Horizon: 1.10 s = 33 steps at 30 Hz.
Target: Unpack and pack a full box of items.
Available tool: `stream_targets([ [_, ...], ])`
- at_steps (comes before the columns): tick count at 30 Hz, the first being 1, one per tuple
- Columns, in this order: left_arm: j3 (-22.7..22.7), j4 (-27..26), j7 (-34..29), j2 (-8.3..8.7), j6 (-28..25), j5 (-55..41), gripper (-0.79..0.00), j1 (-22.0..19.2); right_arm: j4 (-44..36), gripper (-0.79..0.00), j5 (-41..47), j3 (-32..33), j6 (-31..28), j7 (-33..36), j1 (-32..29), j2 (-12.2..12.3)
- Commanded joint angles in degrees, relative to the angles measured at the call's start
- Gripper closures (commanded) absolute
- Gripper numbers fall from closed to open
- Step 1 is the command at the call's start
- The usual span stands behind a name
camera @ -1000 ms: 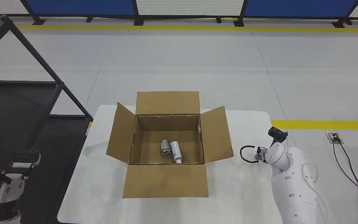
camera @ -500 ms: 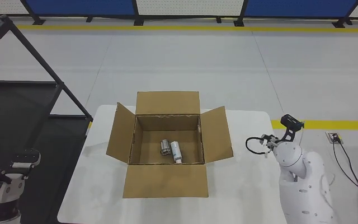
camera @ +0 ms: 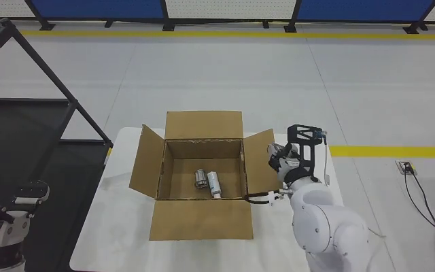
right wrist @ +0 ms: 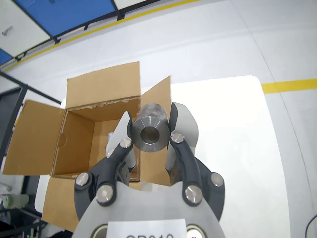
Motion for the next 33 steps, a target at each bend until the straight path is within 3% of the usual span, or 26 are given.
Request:
stream_targets([
  [1,0.0,0.0,0.0,0.0,0.0,0.0,-0.785,0.0,2.84,0.0,-0.57,-4.46,-0.08,1.38,2.35,-0.53],
  [10,0.0,0.0,0.0,0.0,0.0,0.0,-0.785,0.0,22.39,0.0,-0.16,-15.02,0.81,7.95,15.84,-3.66],
  [17,0.0,0.0,0.0,0.0,0.0,0.0,-0.785,0.0,41.14,0.0,7.05,-19.3,2.28,8.28,26.95,-7.22],
  [27,0.0,0.0,0.0,0.0,0.0,0.0,-0.785,0.0,58.95,0.0,11.05,-24.21,5.06,5.26,34.36,-11.57],
  [29,0.0,0.0,0.0,0.0,0.0,0.0,-0.785,0.0,61.8,0.0,12.62,-24.7,3.26,6.28,35.29,-12.25],
  [33,0.0,0.0,0.0,0.0,0.0,0.0,-0.785,0.0,62.08,0.0,13.44,-24.45,1.73,6.65,36.36,-12.61],
])
